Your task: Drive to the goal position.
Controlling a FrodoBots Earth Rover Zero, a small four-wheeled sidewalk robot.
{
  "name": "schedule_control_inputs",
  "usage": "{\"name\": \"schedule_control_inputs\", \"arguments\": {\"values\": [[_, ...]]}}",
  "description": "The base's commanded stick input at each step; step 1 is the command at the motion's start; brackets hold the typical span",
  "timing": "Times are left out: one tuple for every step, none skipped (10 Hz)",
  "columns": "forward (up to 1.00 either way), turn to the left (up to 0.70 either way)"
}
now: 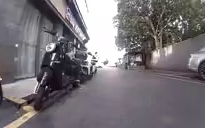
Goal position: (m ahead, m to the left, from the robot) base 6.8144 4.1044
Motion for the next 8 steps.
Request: {"name": "schedule_control_inputs", "arguments": {"values": [[0.70,0.00],[0.70,0.00],[0.70,0.00],[0.70,0.00],[0.70,0.00],[0.70,0.00],[0.70,0.00],[0.70,-0.06]]}}
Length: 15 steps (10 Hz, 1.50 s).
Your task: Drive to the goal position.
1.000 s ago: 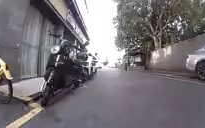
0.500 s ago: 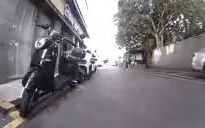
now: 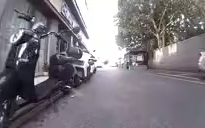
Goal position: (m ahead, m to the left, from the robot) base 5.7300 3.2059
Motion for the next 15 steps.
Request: {"name": "schedule_control_inputs", "arguments": {"values": [[0.70,-0.11],[0.70,-0.05],[0.70,0.00],[0.70,0.00],[0.70,0.00],[0.70,0.00],[0.70,0.00],[0.70,0.00],[0.70,0.00],[0.70,0.00],[0.70,0.00],[0.70,0.00],[0.70,0.00],[0.70,0.00],[0.70,0.00]]}}
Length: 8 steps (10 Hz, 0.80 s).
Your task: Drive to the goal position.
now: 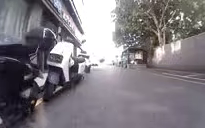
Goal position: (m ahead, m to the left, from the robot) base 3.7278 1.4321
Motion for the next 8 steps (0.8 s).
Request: {"name": "schedule_control_inputs", "arguments": {"values": [[0.70,0.00],[0.70,0.00],[0.70,0.00],[0.70,0.00],[0.70,0.00],[0.70,0.00],[0.70,0.01],[0.70,0.01]]}}
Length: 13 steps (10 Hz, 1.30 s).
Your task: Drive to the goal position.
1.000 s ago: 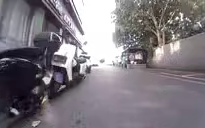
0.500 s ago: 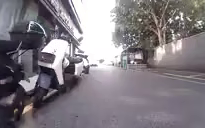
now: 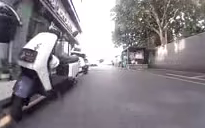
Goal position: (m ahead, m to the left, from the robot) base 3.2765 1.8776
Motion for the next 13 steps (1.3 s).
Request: {"name": "schedule_control_inputs", "arguments": {"values": [[0.70,0.01],[0.70,0.01],[0.70,0.01],[0.70,0.01],[0.70,0.01],[0.70,0.01],[0.70,0.01],[0.70,0.01],[0.70,0.01],[0.70,0.01],[0.70,0.01],[0.70,0.01],[0.70,0.02]]}}
